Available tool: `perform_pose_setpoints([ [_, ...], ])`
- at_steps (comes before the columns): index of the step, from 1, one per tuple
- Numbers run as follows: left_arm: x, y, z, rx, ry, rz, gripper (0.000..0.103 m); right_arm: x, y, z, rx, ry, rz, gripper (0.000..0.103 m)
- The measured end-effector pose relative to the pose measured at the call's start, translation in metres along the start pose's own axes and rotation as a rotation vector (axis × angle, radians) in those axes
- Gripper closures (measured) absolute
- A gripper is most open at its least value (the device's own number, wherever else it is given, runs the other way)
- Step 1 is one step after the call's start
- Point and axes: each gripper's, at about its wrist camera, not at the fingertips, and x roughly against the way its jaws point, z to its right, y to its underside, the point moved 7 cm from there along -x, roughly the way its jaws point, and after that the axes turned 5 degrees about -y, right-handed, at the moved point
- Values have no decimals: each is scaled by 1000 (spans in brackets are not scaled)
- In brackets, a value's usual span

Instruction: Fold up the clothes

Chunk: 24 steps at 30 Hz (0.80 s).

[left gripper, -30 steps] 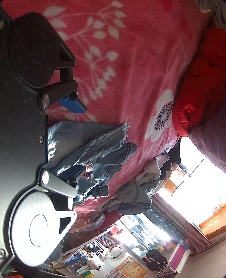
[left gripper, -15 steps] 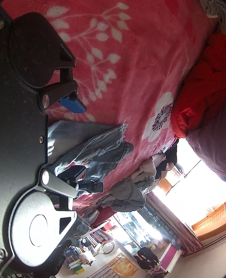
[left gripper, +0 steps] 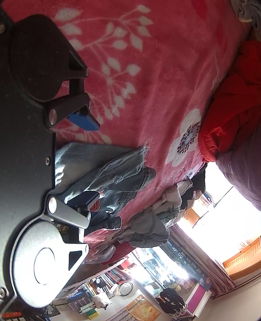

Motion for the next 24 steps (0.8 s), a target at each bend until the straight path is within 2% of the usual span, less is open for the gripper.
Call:
perform_pose_setpoints([
  [6,1,0,0,1,-1,5,37,7,4,45,-109,47,-8,99],
  [7,2,-1,0,-2,-3,9,37,5,7,52,-130,55,-21,99],
  [9,5,-2,2,-12,-10,24,37,-8,18,71,-170,89,-108,98],
  [10,9,-5,5,-35,-24,50,37,-13,27,84,-213,113,-156,94],
  [12,26,-10,25,-138,-22,129,37,-15,35,98,-281,105,-162,91],
  [13,33,-9,38,-181,9,149,37,-13,35,101,-324,71,-139,87],
  [15,47,2,70,-267,115,153,37,-12,31,107,-407,3,-87,64],
  [18,56,43,124,-412,291,77,37,-16,22,112,-441,-28,-40,57],
  [20,52,88,162,-512,413,-27,37,-26,16,110,-421,-39,-52,51],
  [22,45,132,193,-625,470,-106,37,-37,11,106,-373,-35,-77,50],
  [24,33,172,214,-707,491,-182,37,-45,8,100,-299,-21,-103,51],
])
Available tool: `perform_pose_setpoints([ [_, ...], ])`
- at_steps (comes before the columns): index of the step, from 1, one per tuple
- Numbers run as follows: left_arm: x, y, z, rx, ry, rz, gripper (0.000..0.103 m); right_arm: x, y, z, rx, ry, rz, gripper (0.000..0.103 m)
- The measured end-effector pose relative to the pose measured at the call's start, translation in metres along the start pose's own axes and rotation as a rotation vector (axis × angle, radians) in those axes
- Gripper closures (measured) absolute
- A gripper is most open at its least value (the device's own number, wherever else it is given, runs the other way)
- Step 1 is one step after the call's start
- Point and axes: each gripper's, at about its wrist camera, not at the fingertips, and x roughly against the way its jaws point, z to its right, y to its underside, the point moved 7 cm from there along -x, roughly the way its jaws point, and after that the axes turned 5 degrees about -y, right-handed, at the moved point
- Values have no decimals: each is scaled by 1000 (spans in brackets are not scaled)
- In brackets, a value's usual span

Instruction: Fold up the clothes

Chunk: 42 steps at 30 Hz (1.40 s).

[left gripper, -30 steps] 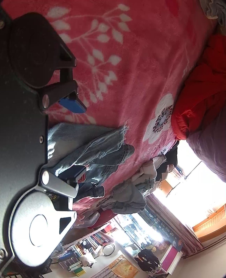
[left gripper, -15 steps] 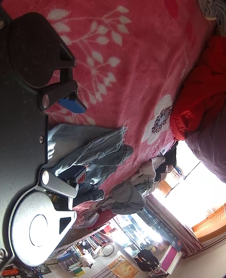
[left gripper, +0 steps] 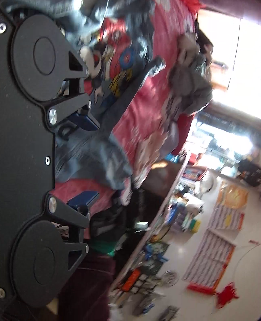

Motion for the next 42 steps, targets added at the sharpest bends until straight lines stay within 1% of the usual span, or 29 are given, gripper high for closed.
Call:
perform_pose_setpoints([
  [1,-15,9,11,-24,11,-40,37,-4,0,-4,41,11,-10,53],
  [2,-27,17,16,-41,12,-77,37,-8,0,-7,76,22,-27,69],
  [3,-35,26,17,-51,4,-111,37,-12,1,-10,111,33,-45,94],
  [4,-43,34,19,-62,-4,-144,37,-15,1,-13,145,41,-60,94],
  [6,-51,45,17,-68,-11,-188,37,-7,-8,-33,204,-28,-5,94],
  [8,-50,47,15,-56,-15,-194,37,1,-16,-57,284,-90,35,94],
  [10,-46,44,12,-19,1,-181,37,8,-23,-84,384,-141,58,94],
  [11,-46,42,11,-2,10,-177,37,-2,-24,-82,412,-77,25,93],
  [13,-47,42,9,12,15,-179,37,-22,-25,-76,466,53,-40,83],
  [14,-48,44,9,6,9,-186,37,-31,-25,-67,470,113,-60,70],
  [15,-49,46,10,1,5,-192,37,-35,-25,-59,474,153,-64,67],
  [17,-49,48,12,-12,5,-201,37,-34,-28,-52,456,187,-37,67],
  [19,-48,47,16,-21,22,-197,37,-22,-26,-51,442,190,19,64],
  [22,-46,45,17,-22,36,-184,37,-8,-17,-67,509,201,64,60],
  [23,-45,44,17,-20,34,-181,37,-5,-12,-75,520,178,61,59],
  [25,-43,41,12,-13,15,-169,37,-2,4,-95,526,116,47,55],
  [26,-42,40,8,-3,1,-161,37,-2,13,-106,536,82,31,55],
  [30,-30,29,-15,67,-76,-113,37,-29,74,-158,684,-8,-113,55],
  [33,-21,22,-32,118,-107,-83,37,-54,127,-204,835,-81,-231,56],
  [36,-16,17,-46,167,-116,-63,37,-82,169,-237,986,-97,-316,56],
  [38,-15,14,-51,195,-109,-50,37,-100,191,-251,1058,-99,-357,56],
  [40,-13,11,-55,210,-107,-40,37,-117,209,-263,1132,-85,-374,56],
  [41,-12,10,-58,214,-107,-36,37,-124,216,-266,1171,-71,-378,60],
  [42,-11,9,-60,219,-107,-33,37,-133,221,-268,1211,-45,-387,67],
])
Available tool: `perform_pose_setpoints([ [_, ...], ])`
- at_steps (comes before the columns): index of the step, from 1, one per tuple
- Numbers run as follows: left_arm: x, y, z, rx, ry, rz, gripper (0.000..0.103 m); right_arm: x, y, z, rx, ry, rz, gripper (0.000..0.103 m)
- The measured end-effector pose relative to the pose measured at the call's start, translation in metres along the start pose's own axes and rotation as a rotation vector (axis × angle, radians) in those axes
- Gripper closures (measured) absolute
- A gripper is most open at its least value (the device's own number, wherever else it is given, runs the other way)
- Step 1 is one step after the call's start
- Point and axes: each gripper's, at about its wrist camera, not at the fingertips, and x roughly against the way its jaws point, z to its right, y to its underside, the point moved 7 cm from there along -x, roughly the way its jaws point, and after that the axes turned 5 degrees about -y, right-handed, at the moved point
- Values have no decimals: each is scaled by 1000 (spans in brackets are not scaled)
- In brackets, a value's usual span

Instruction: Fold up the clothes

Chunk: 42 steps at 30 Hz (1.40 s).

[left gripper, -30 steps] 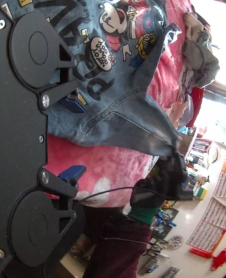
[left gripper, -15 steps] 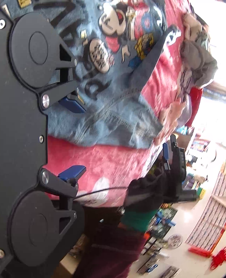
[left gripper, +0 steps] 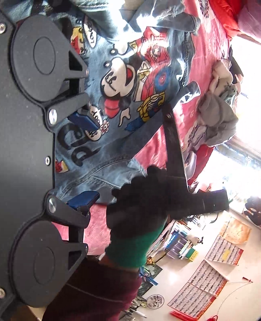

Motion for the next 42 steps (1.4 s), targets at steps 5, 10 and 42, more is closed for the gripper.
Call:
perform_pose_setpoints([
  [5,5,-8,-10,39,6,22,37,-6,5,49,-256,-28,13,99],
  [10,11,-14,-15,70,27,43,37,7,54,128,-546,122,-3,85],
  [42,12,-10,-19,80,39,28,37,44,25,67,-348,-60,106,86],
])
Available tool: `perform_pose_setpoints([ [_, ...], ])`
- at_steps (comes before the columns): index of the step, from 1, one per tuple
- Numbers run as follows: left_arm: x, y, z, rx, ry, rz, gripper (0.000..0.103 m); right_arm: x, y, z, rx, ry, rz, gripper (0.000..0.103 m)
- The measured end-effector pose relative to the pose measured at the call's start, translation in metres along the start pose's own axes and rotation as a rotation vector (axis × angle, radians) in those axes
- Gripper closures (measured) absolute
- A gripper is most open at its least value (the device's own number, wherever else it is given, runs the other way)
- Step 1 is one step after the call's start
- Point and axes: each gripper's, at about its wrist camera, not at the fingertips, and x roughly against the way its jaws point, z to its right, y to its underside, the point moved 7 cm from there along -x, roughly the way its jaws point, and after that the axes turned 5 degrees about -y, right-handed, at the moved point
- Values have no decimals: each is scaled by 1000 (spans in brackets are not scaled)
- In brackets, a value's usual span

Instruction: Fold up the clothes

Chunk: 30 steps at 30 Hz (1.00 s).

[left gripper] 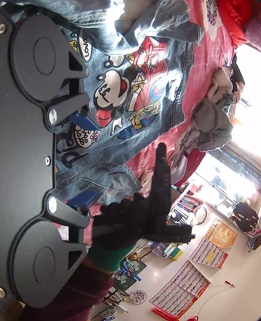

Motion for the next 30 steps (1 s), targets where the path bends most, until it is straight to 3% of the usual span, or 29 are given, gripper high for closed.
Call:
perform_pose_setpoints([
  [3,5,-1,1,-1,0,15,37,-6,32,-6,88,130,-119,82],
  [6,13,-10,2,-5,-10,61,37,-4,55,0,36,201,-108,81],
  [9,36,-28,3,-46,-102,192,37,23,57,-11,-134,109,65,79],
  [11,49,-38,-4,-74,-166,235,37,30,67,-21,-213,70,144,73],
  [14,70,-50,-33,-50,-266,263,37,23,81,-39,-224,45,137,72],
  [16,85,-58,-61,-3,-330,282,37,26,70,-52,-132,64,159,73],
  [19,89,-67,-105,127,-383,297,37,36,56,-50,-1,224,200,63],
  [21,86,-69,-132,215,-408,303,37,31,58,-38,33,280,167,61],
  [23,83,-72,-156,292,-433,306,37,29,60,-23,-15,278,157,61],
  [27,84,-74,-165,296,-449,305,37,32,47,-16,-17,236,206,62],
  [28,84,-75,-165,299,-440,309,37,29,47,-13,32,347,179,62],
  [29,85,-75,-165,301,-431,314,37,26,47,-6,54,404,158,62],
  [30,85,-76,-165,304,-422,318,37,30,47,4,-35,342,172,63],
])
